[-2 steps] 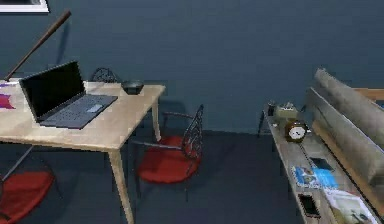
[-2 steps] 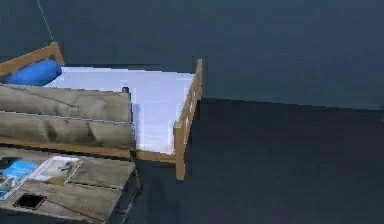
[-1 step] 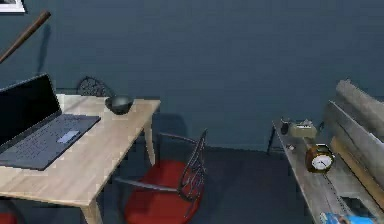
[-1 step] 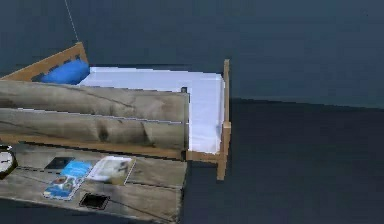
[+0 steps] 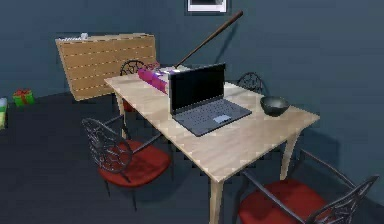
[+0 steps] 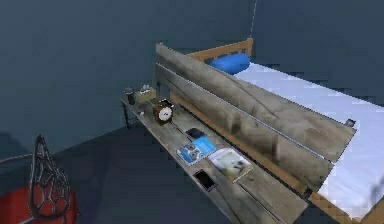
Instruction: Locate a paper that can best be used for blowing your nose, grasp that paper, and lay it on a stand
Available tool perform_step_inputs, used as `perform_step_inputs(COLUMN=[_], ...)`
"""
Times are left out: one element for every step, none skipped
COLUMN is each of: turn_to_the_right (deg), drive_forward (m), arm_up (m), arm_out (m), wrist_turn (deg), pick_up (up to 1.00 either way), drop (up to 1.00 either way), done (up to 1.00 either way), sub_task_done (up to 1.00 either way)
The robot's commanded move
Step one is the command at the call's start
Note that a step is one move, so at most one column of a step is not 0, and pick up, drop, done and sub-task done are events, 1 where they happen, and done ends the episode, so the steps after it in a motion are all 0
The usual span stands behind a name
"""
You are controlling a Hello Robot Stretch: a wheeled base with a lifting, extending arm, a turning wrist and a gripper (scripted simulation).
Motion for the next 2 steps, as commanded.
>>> perform_step_inputs(turn_to_the_right=[-12.0,45.0], drive_forward=[0.00,0.00], arm_up=[0.00,0.00], arm_out=[0.00,0.00], wrist_turn=[0.0,0.0], pick_up=[0.00,0.00], drop=[0.00,0.00], done=[0.00,0.00], sub_task_done=[0.00,0.00])
